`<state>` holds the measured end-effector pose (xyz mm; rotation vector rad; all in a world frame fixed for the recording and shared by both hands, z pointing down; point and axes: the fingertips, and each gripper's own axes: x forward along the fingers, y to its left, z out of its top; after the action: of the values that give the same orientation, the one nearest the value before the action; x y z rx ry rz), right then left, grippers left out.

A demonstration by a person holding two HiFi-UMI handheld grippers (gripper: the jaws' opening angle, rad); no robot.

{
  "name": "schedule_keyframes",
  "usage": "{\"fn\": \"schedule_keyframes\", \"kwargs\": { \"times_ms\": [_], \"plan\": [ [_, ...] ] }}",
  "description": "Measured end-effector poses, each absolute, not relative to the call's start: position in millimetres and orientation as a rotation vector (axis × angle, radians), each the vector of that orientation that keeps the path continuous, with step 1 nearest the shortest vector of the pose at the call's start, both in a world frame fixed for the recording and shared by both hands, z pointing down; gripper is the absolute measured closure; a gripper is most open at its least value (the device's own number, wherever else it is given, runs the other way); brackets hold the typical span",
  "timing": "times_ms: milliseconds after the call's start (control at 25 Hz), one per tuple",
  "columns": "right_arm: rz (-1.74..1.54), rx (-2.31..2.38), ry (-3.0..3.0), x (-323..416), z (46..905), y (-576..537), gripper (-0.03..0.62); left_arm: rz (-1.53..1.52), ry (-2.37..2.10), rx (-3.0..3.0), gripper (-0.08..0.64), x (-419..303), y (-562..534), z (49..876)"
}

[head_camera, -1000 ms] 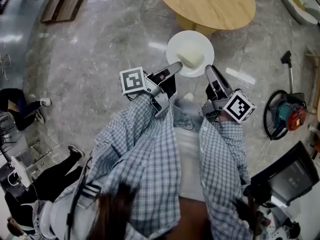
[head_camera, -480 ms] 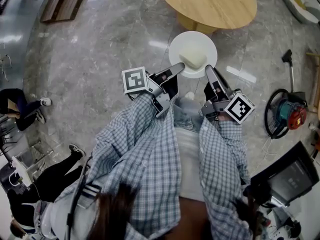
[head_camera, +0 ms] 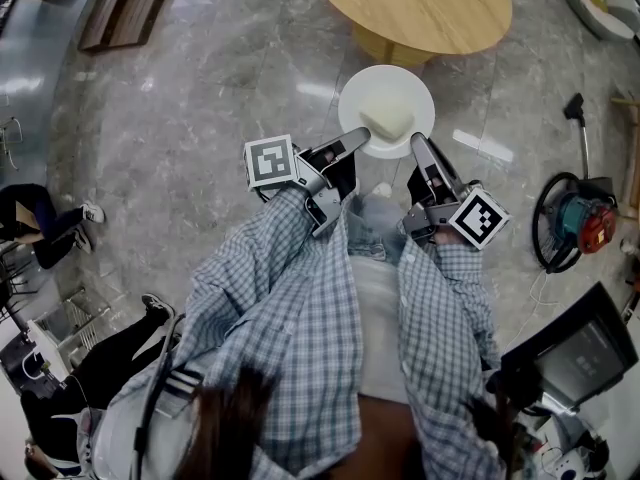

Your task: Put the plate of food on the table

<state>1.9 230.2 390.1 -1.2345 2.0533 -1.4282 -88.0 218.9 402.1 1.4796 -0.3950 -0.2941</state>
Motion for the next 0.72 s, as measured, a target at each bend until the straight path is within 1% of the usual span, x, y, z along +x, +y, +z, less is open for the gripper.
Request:
{"fn": "schedule_keyframes", "kwargs": {
  "times_ms": [720],
  "plan": [
    [-1.408, -1.238, 2.030, -6, 384, 234, 0.537, -0.281, -0.381, 1.484, 0.534, -96, 222, 400]
  ]
}}
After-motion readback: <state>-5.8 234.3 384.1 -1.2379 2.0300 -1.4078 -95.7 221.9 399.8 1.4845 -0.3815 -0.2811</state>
